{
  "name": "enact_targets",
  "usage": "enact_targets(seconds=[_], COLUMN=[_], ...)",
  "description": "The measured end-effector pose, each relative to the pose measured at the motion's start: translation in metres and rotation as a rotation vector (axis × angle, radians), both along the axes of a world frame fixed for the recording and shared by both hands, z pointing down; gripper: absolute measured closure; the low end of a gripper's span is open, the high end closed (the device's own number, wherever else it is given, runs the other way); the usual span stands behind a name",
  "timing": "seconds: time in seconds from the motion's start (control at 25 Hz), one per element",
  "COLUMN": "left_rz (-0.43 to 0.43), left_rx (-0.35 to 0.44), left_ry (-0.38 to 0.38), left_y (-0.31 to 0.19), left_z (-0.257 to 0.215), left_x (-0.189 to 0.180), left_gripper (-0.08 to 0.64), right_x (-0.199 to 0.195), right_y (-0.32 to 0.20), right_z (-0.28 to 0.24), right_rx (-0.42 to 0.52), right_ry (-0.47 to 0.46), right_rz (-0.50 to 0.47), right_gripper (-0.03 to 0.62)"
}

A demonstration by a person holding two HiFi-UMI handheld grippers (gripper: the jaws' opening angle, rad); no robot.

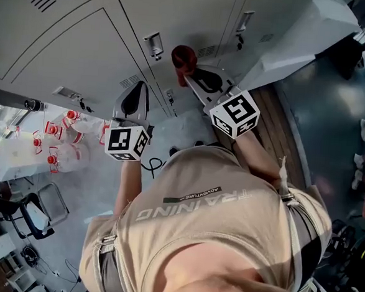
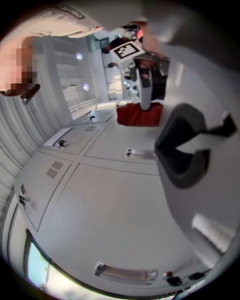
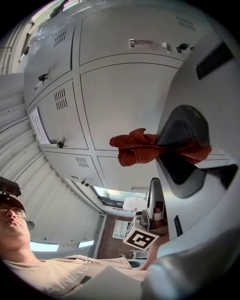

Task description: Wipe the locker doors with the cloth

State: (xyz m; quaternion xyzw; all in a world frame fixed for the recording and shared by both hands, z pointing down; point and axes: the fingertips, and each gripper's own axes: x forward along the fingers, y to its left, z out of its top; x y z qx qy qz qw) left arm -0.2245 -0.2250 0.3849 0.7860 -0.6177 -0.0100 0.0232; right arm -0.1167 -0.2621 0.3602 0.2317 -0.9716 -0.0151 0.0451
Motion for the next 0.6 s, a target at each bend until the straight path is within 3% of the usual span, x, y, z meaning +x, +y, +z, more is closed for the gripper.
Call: enact_targets(seconds=[0.24,0.6], left_rz=[0.038,0.028], left_rx=[0.013,-0.01], left_ry=[0.005,-0.005], left_y=[-0.005,-0.018], left_z=[0.001,0.014], left_x=[-0.002,-0.022], left_gripper=[0.555,0.555], right_x=[-0.002,-0.015], right_y=[-0.007,-0.02], right_z=[0.003,0.022], right_rx=[0.007,-0.02], right_ry=[0.003,-0.01], right_rz=[0.04,0.047], right_gripper=[0.538,0.538])
